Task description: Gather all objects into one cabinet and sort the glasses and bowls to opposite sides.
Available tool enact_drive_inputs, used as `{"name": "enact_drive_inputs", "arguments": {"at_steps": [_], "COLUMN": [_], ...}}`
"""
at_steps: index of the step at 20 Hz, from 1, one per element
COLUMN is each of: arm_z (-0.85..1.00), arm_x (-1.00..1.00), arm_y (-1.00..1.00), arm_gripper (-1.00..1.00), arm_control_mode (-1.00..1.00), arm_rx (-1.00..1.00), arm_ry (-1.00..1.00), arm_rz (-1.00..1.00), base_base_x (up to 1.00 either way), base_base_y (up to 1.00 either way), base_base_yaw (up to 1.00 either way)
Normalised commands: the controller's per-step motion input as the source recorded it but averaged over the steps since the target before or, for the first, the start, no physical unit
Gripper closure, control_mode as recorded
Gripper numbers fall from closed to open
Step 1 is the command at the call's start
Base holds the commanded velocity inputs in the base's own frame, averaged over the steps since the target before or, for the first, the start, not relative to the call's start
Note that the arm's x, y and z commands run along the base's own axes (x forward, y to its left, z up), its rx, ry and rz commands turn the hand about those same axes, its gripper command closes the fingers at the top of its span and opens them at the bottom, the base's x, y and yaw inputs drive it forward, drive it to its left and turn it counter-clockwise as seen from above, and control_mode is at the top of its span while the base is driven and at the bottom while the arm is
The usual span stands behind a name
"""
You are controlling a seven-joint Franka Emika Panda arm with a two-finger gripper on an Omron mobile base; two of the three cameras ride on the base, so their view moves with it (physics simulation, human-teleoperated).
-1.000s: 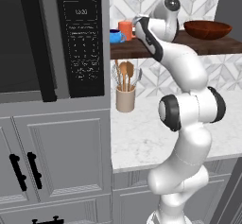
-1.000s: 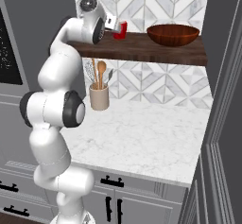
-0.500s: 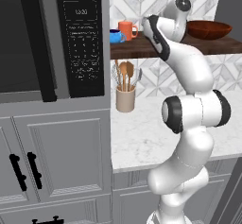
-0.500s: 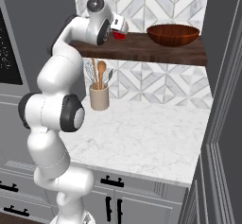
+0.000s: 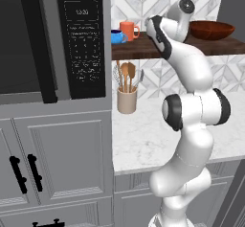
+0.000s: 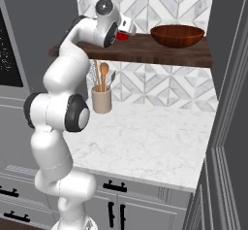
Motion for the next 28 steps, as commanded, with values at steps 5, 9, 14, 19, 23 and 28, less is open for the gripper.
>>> {"name": "enact_drive_inputs", "arguments": {"at_steps": [5, 9, 14, 19, 23, 28], "arm_z": [0.0, 0.0, 0.0, -0.01, -0.02, 0.0], "arm_x": [0.22, 0.22, 0.1, 0.16, 0.17, 0.11], "arm_y": [0.0, -0.03, -0.03, 0.0, 0.0, -0.03], "arm_gripper": [-1.0, -1.0, -1.0, -1.0, 1.0, 1.0], "arm_control_mode": [-1.0, -1.0, -1.0, -1.0, -1.0, -1.0], "arm_rx": [0.0, 0.0, 0.0, 0.0, 0.0, 0.0], "arm_ry": [0.0, 0.0, 0.0, 0.0, 0.0, 0.0], "arm_rz": [0.0, 0.0, 0.0, 0.0, 0.0, 0.01], "base_base_x": [0.0, 0.0, 0.0, 0.0, 0.0, 0.0], "base_base_y": [0.0, 0.0, 0.0, 0.0, 0.0, 0.0], "base_base_yaw": [0.0, 0.0, 0.0, 0.0, 0.0, 0.0]}}
